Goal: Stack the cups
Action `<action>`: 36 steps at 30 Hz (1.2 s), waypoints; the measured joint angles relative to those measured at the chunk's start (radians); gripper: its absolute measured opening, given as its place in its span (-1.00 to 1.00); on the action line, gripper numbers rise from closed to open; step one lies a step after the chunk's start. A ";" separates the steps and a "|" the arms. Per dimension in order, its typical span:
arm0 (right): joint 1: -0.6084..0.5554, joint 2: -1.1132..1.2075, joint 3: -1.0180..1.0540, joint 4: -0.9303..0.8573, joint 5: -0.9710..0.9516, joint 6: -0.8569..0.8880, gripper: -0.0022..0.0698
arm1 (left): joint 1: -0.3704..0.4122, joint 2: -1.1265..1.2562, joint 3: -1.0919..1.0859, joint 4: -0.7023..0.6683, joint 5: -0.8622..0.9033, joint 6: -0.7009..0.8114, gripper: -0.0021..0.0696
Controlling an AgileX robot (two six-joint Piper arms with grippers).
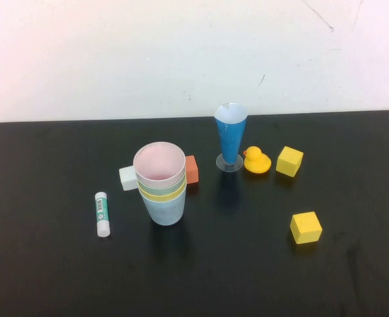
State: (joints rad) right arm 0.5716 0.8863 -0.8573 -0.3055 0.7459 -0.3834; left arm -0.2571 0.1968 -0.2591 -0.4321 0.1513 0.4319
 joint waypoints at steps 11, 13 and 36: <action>0.000 -0.388 0.539 0.158 -0.274 0.036 -0.94 | 0.000 -0.002 0.023 0.000 -0.001 0.000 -0.94; 0.000 -0.414 0.554 0.171 -0.276 0.044 -0.94 | 0.000 -0.002 0.023 0.004 -0.003 0.004 -0.94; 0.000 -0.425 0.560 0.208 -0.266 0.051 -0.94 | 0.000 -0.002 0.025 0.005 -0.003 0.006 -0.94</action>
State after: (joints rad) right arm 0.5716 0.4615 -0.2974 -0.0978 0.4803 -0.3320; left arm -0.2571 0.1946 -0.2342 -0.4266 0.1486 0.4378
